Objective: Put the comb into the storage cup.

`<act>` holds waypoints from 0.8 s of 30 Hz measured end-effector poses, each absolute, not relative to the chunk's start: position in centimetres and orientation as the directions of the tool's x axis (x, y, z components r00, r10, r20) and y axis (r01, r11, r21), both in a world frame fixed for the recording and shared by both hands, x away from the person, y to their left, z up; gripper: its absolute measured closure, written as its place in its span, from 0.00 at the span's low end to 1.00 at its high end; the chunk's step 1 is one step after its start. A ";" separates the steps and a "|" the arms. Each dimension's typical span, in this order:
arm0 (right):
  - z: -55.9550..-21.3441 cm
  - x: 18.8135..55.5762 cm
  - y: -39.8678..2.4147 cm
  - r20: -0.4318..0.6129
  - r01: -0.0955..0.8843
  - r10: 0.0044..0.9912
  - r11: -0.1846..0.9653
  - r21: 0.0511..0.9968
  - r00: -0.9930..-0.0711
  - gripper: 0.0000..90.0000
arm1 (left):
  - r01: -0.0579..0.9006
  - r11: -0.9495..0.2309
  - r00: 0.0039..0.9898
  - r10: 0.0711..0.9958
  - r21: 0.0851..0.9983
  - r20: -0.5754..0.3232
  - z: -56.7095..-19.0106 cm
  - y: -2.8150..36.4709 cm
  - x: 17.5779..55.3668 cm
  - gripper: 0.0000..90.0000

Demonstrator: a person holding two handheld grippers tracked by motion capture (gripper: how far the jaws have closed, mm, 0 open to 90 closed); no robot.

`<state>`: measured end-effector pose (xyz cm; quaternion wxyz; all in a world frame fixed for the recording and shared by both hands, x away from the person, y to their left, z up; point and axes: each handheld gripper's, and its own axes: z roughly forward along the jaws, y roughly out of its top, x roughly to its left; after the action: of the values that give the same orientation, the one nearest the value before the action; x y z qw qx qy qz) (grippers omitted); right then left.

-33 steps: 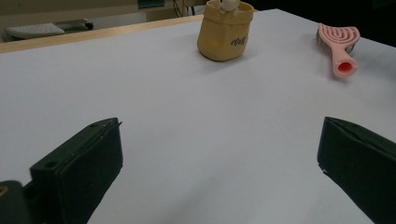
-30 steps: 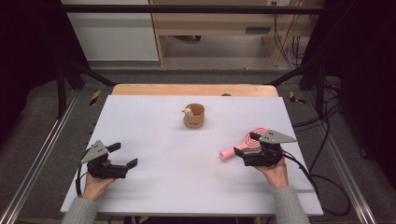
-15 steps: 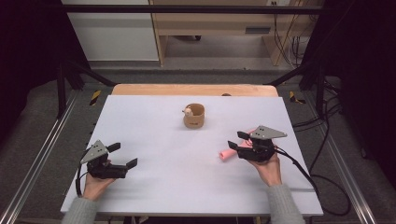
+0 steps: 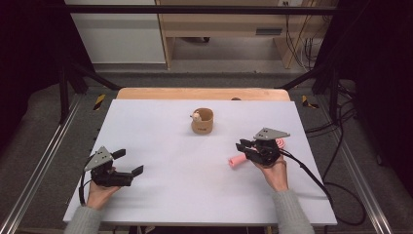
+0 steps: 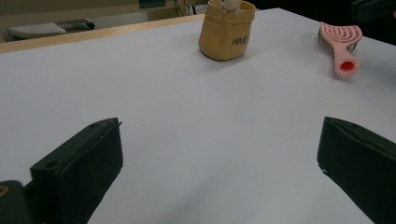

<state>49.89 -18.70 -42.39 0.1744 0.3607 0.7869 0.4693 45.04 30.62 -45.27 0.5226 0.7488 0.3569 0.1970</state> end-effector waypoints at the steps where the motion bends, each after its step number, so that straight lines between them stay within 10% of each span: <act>1: -42.5 50.0 -18.6 0.067 0.408 0.731 0.301 0.862 -0.679 0.83 | 0.330 -0.200 0.668 0.740 0.922 -0.078 -45.3 30.6 45.0 0.00; 24: -44.4 51.8 -16.5 0.098 0.513 0.723 0.381 0.769 -0.684 1.00 | 0.332 -0.205 0.667 0.741 0.921 -0.076 -45.3 30.6 45.1 0.00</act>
<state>51.77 -16.46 -44.43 0.1282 0.3764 0.8211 0.4096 45.09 30.61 -45.33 0.5193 0.7508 0.3575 0.1969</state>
